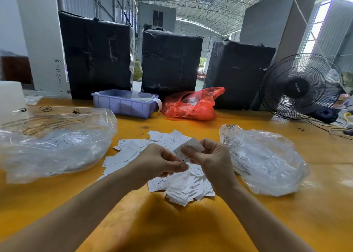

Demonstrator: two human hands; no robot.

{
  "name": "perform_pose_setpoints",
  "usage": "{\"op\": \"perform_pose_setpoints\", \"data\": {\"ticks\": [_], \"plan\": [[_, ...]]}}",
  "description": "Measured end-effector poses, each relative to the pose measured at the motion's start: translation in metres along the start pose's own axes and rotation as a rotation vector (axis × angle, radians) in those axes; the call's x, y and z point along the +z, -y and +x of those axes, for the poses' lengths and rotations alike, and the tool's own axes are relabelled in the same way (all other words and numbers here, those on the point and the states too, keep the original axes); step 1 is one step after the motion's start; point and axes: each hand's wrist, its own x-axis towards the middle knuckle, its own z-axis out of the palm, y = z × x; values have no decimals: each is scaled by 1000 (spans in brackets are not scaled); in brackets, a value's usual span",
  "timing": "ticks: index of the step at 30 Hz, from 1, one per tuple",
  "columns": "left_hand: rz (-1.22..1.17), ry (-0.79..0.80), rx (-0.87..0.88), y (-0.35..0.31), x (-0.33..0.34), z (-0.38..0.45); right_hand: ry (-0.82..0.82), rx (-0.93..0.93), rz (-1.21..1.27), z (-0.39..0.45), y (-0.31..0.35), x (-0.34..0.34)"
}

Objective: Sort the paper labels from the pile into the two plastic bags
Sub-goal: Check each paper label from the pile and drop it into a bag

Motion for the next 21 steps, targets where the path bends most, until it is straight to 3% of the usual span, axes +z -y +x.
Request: {"op": "perform_pose_setpoints", "data": {"ticks": [9, 21], "plan": [[-41, -62, -27, 0, -8, 1, 151, 88, -54, 3, 5, -7], [-42, -186, 37, 3, -6, 4, 238, 352, -48, 5, 4, -12]]}}
